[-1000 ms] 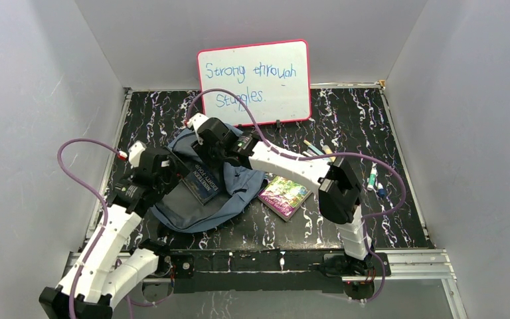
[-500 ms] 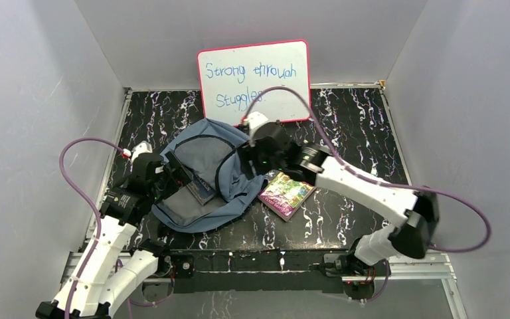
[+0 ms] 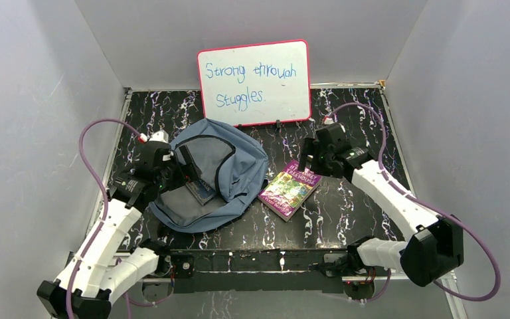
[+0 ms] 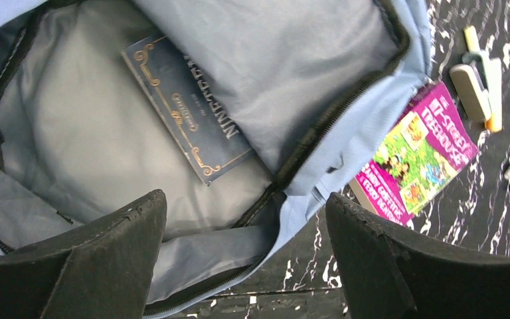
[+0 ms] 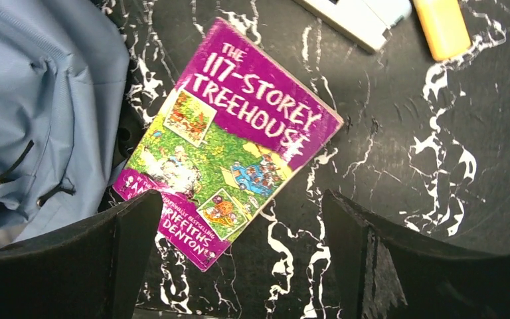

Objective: Pack the student bag
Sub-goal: Pick up the book from the center of the board.

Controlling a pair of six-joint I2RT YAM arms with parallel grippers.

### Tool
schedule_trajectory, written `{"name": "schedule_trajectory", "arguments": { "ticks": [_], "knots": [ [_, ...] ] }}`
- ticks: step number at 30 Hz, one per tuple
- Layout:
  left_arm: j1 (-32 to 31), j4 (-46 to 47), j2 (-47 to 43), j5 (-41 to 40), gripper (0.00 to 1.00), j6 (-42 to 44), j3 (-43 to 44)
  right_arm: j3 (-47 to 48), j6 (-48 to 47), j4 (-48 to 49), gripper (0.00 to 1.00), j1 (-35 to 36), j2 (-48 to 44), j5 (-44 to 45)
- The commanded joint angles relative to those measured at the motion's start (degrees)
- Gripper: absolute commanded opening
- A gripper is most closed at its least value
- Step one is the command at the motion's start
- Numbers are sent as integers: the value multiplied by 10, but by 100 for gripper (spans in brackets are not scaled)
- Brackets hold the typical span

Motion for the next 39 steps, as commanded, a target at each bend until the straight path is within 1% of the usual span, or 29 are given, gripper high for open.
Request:
{"name": "schedule_trajectory", "arguments": {
  "ticks": [1,4,7,9,11,13,16,21,24,27,30,33,38,39],
  "knots": [
    [-46,6,9,-13,85,50,48,-25,26,12,99,-72,-20,-83],
    [-114,6,43,-60,85,37,62,-43,42,14,99,-122,-7,-135],
    [-210,13,92,-127,85,14,81,-65,58,33,99,-141,-7,-159],
    [-259,27,141,-142,85,16,108,-88,74,55,99,-144,-18,-166],
    [-287,44,194,-138,86,33,148,-117,87,74,99,-147,-30,-170],
    [-295,66,246,-120,86,59,187,-141,85,95,99,-149,-43,-174],
    [-300,97,323,-80,86,92,242,-165,58,134,99,-151,-65,-177],
    [-301,140,444,-21,86,120,302,-185,72,149,99,-155,-89,-162],
    [-302,166,500,-1,86,123,322,-184,89,140,99,-156,-70,-166],
    [-302,188,551,18,83,129,340,-183,90,137,99,-156,-43,-182],
    [-302,198,594,39,79,128,371,-200,107,161,97,-157,-40,-186],
    [-302,213,623,57,76,132,387,-215,123,191,96,-156,-44,-189],
    [-303,221,668,62,73,143,410,-228,146,207,96,-158,-33,-189],
    [-303,221,677,75,72,145,412,-231,150,214,96,-158,-30,-193]
  ]
}}
